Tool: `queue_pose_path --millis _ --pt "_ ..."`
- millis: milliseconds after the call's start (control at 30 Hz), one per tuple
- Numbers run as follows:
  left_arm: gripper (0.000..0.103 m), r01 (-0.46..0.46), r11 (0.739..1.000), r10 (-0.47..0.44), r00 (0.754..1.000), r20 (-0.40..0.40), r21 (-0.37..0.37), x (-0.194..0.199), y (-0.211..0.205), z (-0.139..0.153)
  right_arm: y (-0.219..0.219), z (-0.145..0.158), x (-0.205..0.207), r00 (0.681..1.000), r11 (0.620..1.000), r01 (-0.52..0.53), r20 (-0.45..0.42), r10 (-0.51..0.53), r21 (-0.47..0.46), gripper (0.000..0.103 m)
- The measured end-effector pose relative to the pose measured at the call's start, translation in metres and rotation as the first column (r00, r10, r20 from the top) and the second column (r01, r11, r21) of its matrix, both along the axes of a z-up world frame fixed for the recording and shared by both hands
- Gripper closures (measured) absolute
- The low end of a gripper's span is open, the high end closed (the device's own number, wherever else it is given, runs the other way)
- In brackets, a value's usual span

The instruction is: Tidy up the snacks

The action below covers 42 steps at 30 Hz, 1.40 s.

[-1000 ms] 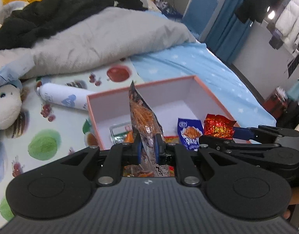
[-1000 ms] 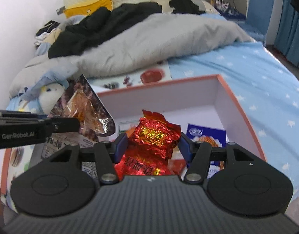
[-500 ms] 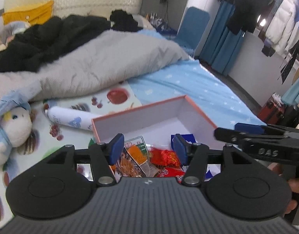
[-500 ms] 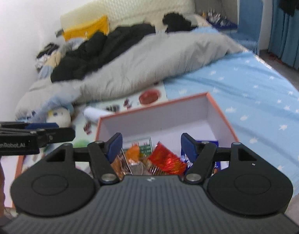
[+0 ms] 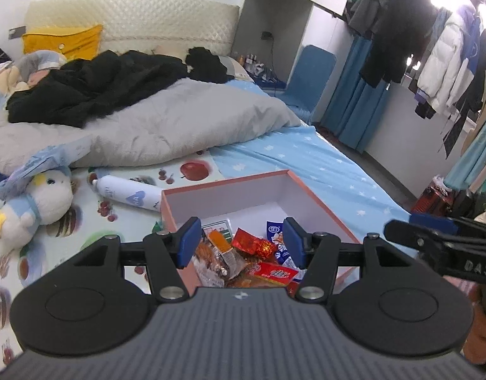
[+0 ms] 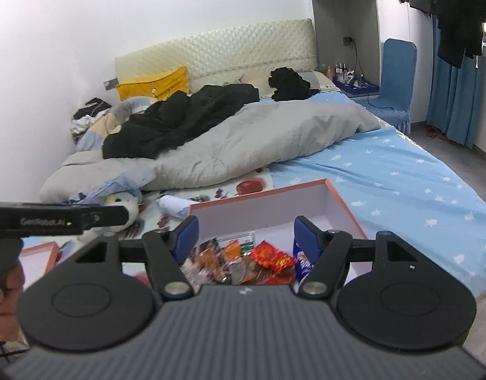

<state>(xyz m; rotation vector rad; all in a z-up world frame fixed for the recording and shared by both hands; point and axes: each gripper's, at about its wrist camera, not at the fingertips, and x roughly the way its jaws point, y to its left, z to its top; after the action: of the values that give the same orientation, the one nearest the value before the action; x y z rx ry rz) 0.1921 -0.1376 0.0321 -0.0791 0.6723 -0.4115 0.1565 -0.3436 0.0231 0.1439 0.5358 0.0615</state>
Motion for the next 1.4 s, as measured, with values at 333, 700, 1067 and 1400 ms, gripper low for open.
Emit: queue_pose_path --millis 333,700,1067,1400 --pt "0.029 -0.052 0.998 0.05 0.998 0.044 0.038 -0.055 0.018 -0.005 0.017 -0.011 -0.043 0.999 1.0 0.028 0.042 -0.027 -0.013 0.034" --pt "0.002 -0.074 0.996 0.072 0.997 0.04 0.05 -0.091 0.029 -0.004 0.032 -0.028 -0.058 0.999 0.999 0.021 0.034 -0.02 -0.03 0.03" --pt "0.001 -0.124 0.99 0.123 0.992 0.028 0.068 -0.092 0.033 -0.005 0.03 -0.032 -0.058 0.999 0.999 0.041 0.024 -0.041 0.0 0.014" --pt "0.0 -0.15 0.988 0.149 0.988 0.038 0.046 -0.091 0.033 0.0 0.029 -0.03 -0.06 0.998 0.998 0.054 0.027 -0.054 0.02 0.014"
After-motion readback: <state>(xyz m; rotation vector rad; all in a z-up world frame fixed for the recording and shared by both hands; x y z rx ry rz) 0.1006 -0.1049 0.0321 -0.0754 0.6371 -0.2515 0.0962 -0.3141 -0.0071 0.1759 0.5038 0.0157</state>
